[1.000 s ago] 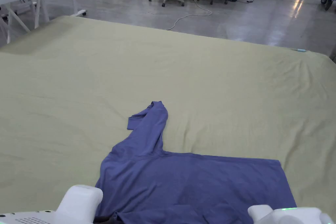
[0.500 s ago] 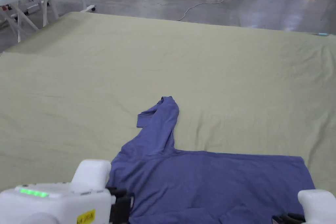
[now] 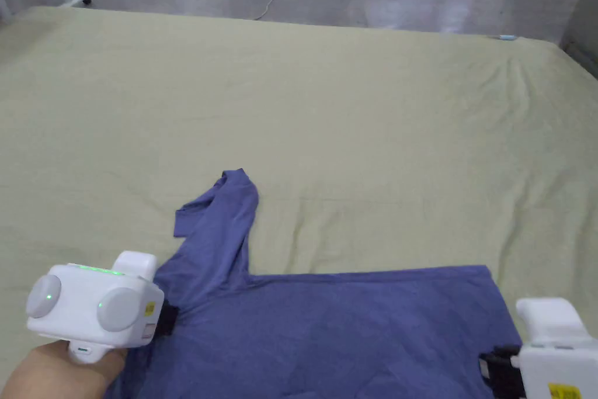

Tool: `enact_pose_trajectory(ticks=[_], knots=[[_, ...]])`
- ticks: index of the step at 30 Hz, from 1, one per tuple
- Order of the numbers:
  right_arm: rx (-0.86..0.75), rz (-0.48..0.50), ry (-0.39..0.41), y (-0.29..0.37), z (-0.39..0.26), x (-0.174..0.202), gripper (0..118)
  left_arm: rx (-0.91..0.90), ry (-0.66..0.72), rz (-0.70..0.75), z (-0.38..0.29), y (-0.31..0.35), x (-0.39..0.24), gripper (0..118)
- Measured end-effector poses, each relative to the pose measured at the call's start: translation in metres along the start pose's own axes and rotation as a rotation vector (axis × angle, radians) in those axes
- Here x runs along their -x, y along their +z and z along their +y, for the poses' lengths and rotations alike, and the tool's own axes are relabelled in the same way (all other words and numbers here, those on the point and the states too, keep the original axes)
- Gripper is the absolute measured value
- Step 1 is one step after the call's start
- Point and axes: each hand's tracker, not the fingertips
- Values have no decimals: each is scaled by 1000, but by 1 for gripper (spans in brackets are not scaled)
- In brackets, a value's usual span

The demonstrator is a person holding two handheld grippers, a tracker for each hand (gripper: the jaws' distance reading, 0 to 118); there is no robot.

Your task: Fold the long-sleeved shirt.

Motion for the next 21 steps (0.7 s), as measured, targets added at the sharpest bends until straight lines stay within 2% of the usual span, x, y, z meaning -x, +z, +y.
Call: enact_pose_trajectory(ticks=[1, 2, 3, 4, 5, 6, 8, 10, 11, 12, 13, 15, 16, 18, 21], knots=[[-12, 18, -7, -5, 19, -8, 27, -27, 6, -70, 2, 3, -2, 0], [-23, 36, -25, -11, 37, -17, 87, -36, 18, -41, 3, 8, -3, 0], [-36, 28, -54, -21, 60, -25, 118, 2, 34, -55, 1, 25, -12, 0], [-28, 16, -54, -38, 82, -31, 114, -6, 70, -105, 0, 27, -7, 0], [-61, -14, -53, -49, 99, -35, 114, -36, 136, -205, 0, 31, -2, 0], [-47, -5, -77, -67, 113, -43, 114, -32, 198, -247, -1, 34, 2, 0], [56, -111, -104, -109, 136, -53, 112, -44, 180, -191, 4, 46, 9, 0], [231, -166, -72, -120, 141, -57, 107, -73, 137, -181, 5, 55, 7, 0], [236, -181, -66, -126, 137, -58, 78, -75, 120, -173, 6, 62, 3, 0], [244, -190, -55, -130, 133, -57, 39, -79, 115, -173, 6, 66, 3, 0], [252, -155, -52, -141, 132, -60, 14, -83, 111, -179, 6, 70, 4, 0], [193, -185, 24, -141, 133, -59, 8, -89, 110, -189, 7, 77, 2, 0], [195, -136, 6, -135, 128, -61, 1, -96, 113, -195, 7, 81, 2, 0], [188, -73, -49, -113, 119, -49, 1, -105, 120, -209, 8, 88, 3, 0], [81, -44, -3, -62, 99, -38, 1, -149, 141, -252, 8, 112, 4, 0]])
